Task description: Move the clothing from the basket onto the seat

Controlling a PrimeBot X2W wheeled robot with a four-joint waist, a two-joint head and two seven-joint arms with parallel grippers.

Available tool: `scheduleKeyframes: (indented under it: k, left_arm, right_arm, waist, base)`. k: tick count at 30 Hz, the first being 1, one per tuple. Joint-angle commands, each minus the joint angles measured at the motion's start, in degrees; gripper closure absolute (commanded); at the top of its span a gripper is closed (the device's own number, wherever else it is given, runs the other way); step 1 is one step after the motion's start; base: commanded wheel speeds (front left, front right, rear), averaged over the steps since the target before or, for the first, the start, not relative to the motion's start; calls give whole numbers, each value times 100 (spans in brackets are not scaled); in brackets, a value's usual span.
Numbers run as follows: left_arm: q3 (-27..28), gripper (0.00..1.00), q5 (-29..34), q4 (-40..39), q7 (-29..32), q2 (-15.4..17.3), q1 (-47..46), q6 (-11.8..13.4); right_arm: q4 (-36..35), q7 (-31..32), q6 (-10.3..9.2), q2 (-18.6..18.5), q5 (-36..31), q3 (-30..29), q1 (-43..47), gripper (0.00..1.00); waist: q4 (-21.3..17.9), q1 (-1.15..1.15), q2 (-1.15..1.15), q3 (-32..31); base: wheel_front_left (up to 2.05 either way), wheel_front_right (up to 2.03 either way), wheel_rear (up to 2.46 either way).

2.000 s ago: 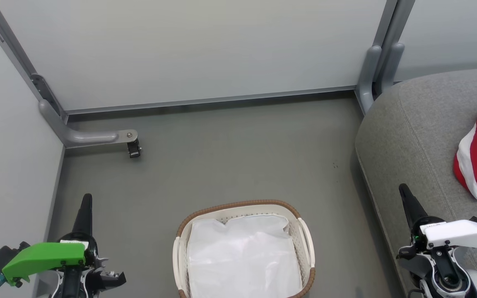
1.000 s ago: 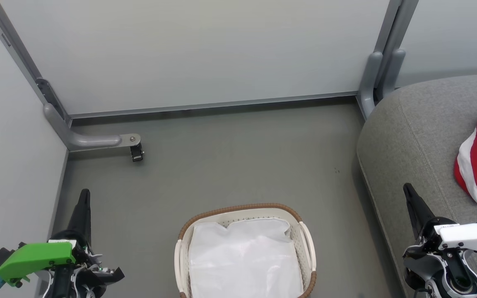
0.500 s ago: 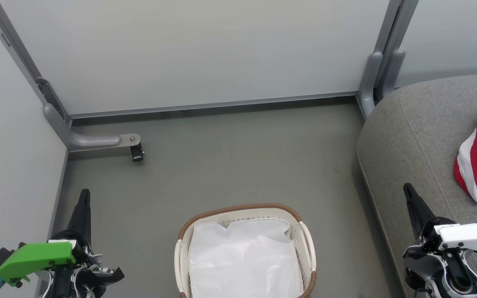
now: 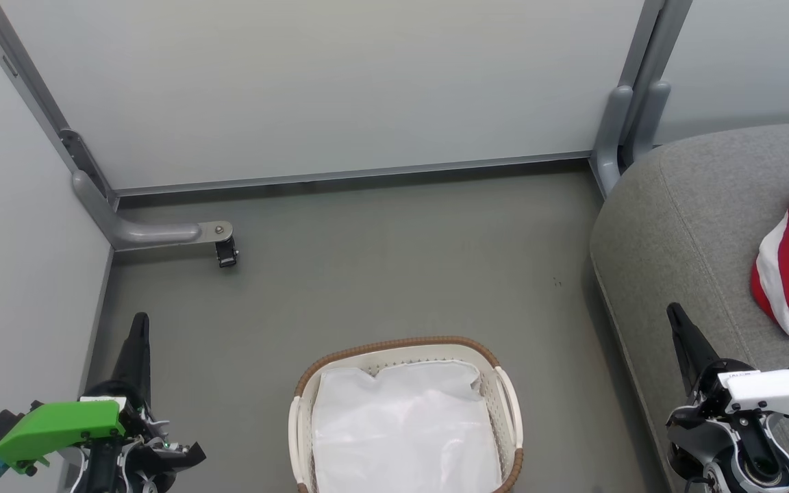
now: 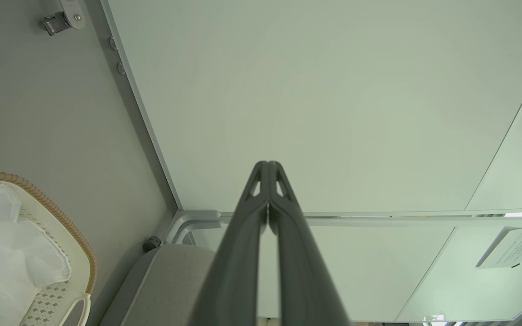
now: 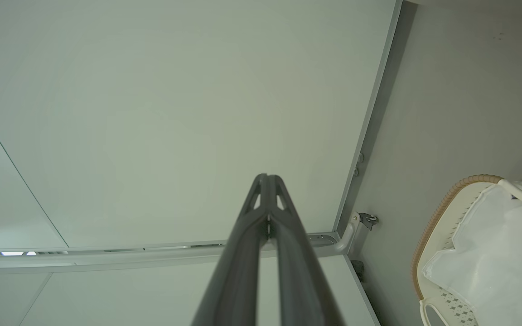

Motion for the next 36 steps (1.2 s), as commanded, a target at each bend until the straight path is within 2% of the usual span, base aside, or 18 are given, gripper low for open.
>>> scheduleKeyframes:
  k: [1, 36]
  left_arm:
    - [14, 100, -17, -11, 27, 40, 64, -20]
    - [13, 100, -17, -11, 26, 40, 64, -21]
  right_arm:
    - [-19, 18, 0, -34, 22, -11, 66, 100]
    - [-20, 17, 0, -34, 23, -10, 67, 100]
  waist:
    - [0, 0, 0, 0]
    - [0, 0, 0, 0]
  base:
    - [0, 0, 0]
    - [0, 0, 0]
